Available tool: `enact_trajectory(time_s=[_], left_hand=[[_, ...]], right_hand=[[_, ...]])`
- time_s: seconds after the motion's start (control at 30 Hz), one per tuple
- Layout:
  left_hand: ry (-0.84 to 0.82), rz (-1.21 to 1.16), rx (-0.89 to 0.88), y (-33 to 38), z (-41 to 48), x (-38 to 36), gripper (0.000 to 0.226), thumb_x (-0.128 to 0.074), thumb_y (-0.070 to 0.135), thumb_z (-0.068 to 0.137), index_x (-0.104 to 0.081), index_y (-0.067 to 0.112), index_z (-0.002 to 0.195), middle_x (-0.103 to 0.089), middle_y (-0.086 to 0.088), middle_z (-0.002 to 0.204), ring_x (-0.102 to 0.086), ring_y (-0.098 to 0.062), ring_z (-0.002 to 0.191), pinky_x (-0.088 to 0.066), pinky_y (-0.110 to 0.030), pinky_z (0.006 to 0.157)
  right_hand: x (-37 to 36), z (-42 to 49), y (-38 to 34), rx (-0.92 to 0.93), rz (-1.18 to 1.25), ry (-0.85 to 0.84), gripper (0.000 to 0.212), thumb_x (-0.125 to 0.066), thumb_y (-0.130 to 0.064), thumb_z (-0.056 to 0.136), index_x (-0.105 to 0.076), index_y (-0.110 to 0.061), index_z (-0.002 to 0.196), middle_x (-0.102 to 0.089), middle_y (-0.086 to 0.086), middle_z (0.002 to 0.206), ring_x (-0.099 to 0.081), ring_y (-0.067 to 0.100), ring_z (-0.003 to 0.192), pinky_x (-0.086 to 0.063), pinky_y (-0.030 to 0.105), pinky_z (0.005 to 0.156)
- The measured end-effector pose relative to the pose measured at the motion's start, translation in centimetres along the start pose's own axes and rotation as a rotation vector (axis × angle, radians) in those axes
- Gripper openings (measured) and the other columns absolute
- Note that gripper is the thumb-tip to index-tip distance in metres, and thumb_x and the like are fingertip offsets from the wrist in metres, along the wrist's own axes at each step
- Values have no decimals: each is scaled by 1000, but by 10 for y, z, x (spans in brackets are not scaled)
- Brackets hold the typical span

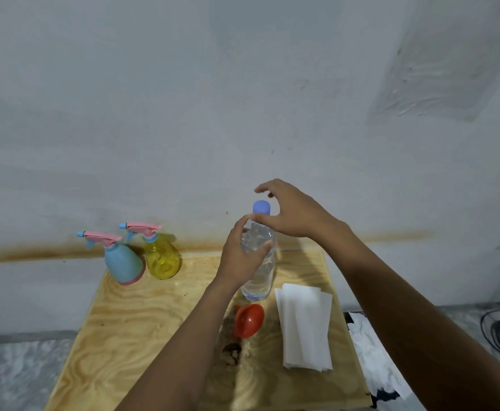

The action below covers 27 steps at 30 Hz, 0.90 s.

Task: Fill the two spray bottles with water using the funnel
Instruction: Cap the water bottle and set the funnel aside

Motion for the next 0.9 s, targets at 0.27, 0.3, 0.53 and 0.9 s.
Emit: enact_trajectory(time_s=[0.27, 0.3, 0.53, 0.9], left_hand=[[11, 16, 45, -4, 0, -2, 74, -78, 35, 83, -38, 30, 145, -52, 5, 128, -52, -10, 118, -44, -26, 99], [11, 13, 49, -5, 0, -2, 74, -77, 34, 83, -37, 31, 145, -52, 6, 128, -52, -10, 118, -44, -25, 98], [10, 12, 33, -3, 1, -2, 67, -77, 33, 83, -42, 32, 141, -52, 7, 121, -53, -11, 115, -48, -29, 96], [2, 8, 57, -8, 1, -1, 75, -79, 37, 81, -39, 31, 145, -52, 6, 127, -52, -11, 119, -45, -27, 100]], right_hand=[[0, 0, -1, 89, -97, -86, 37, -60, -36, 95, -58, -29, 131, -60, -12, 127, -44, 5, 105, -31, 20, 85], [-1, -1, -1, 79, -78, -64, 37, -61, -36, 94, -58, -27, 131, -61, -10, 127, -45, 7, 109, -31, 20, 86], [-13, -3, 3, -106, 13, 165, 43, -68, -39, 89, -63, -15, 123, -64, 1, 120, -51, 18, 118, -39, 23, 89], [-6, 5, 4, 74, -43, -133, 39, -59, -39, 96, -58, -28, 133, -60, -8, 126, -45, 5, 103, -35, 22, 90]])
Point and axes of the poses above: each hand's wrist, its own z-axis towards the middle knuckle, its own x-axis out of the back of the hand, y = z × x, the point moved 7 cm from there along z, towards the middle knuckle
